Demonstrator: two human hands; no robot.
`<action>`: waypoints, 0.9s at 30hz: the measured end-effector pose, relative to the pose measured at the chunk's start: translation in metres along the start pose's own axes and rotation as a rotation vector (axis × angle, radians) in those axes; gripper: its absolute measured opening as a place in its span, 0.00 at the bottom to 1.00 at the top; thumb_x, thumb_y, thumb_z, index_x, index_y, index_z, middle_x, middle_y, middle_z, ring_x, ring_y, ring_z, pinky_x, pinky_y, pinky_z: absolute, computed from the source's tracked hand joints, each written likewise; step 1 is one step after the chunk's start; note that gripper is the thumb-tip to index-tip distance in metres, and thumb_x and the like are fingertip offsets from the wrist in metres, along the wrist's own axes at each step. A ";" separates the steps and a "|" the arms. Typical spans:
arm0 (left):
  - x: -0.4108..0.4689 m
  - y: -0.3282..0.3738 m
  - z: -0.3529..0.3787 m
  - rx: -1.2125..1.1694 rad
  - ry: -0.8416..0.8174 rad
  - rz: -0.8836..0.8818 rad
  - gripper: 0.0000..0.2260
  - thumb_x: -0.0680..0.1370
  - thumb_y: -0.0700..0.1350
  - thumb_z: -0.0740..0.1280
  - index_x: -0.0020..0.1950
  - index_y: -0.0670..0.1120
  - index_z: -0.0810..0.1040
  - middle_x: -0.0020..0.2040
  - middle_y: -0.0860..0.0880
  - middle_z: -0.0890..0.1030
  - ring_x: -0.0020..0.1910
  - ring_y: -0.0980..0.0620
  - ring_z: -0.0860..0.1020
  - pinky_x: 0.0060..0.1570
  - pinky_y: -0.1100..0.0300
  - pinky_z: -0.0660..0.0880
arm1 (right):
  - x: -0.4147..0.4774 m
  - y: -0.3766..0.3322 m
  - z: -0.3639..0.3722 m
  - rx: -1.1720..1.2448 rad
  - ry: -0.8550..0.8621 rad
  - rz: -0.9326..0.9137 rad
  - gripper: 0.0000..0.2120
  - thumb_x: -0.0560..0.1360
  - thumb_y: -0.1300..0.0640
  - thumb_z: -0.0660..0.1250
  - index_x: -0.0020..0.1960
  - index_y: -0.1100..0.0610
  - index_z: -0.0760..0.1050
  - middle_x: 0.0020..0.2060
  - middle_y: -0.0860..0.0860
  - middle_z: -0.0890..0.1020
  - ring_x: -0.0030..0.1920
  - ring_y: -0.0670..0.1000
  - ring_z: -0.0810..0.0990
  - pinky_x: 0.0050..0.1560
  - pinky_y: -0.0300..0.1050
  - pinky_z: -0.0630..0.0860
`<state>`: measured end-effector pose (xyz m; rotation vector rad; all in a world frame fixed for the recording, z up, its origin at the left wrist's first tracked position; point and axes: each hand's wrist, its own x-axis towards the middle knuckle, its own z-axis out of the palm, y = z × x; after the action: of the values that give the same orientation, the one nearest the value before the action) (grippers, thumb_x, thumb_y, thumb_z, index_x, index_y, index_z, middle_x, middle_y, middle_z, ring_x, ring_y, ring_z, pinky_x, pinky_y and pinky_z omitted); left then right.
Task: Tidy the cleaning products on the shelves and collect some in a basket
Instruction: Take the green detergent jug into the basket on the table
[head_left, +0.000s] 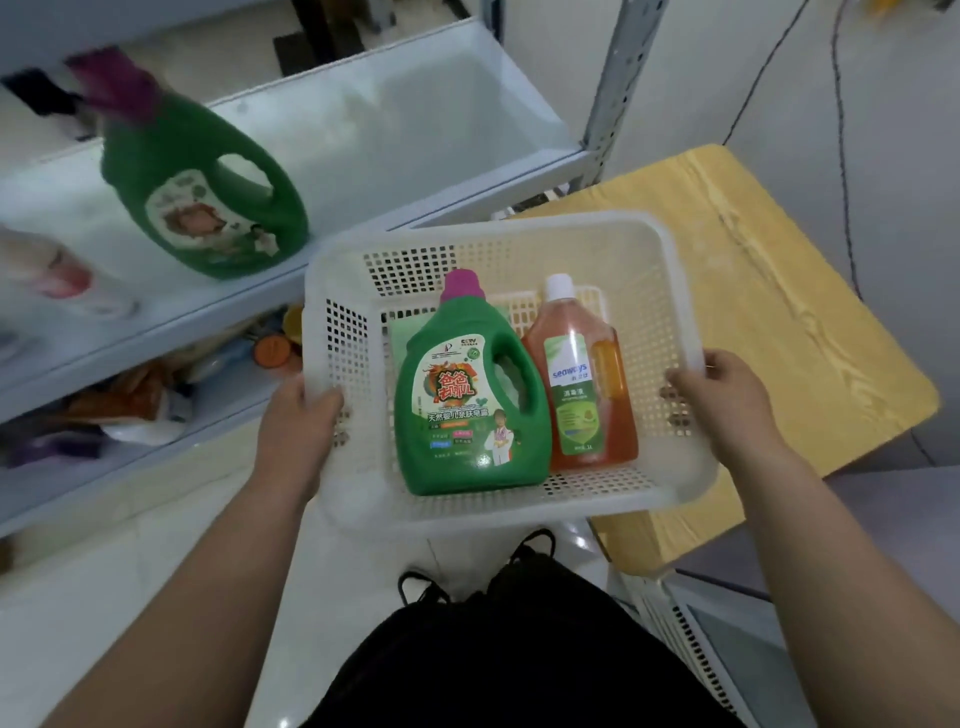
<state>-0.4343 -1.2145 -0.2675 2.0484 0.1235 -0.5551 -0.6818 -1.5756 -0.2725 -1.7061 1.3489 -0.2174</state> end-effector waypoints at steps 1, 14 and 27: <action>-0.004 -0.014 -0.013 -0.015 0.029 -0.019 0.11 0.71 0.54 0.66 0.50 0.56 0.83 0.46 0.52 0.86 0.45 0.48 0.86 0.44 0.48 0.84 | -0.003 -0.004 0.012 -0.017 -0.030 -0.013 0.11 0.74 0.53 0.70 0.56 0.52 0.80 0.41 0.51 0.86 0.42 0.56 0.87 0.43 0.59 0.85; -0.116 -0.162 -0.126 -0.319 0.612 -0.383 0.10 0.77 0.47 0.69 0.53 0.42 0.81 0.45 0.42 0.85 0.42 0.44 0.83 0.43 0.47 0.82 | -0.047 -0.078 0.181 -0.324 -0.539 -0.360 0.09 0.79 0.49 0.67 0.58 0.49 0.75 0.46 0.44 0.81 0.42 0.45 0.80 0.35 0.43 0.71; -0.240 -0.298 -0.178 -0.622 1.044 -0.679 0.09 0.78 0.47 0.66 0.53 0.44 0.81 0.46 0.42 0.85 0.42 0.43 0.83 0.41 0.50 0.79 | -0.184 -0.121 0.370 -0.647 -1.001 -0.579 0.11 0.76 0.48 0.67 0.56 0.50 0.77 0.49 0.48 0.83 0.47 0.51 0.83 0.41 0.48 0.76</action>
<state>-0.6804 -0.8763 -0.3255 1.4409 1.4430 0.2217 -0.4383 -1.2238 -0.3206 -2.2236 0.1489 0.7469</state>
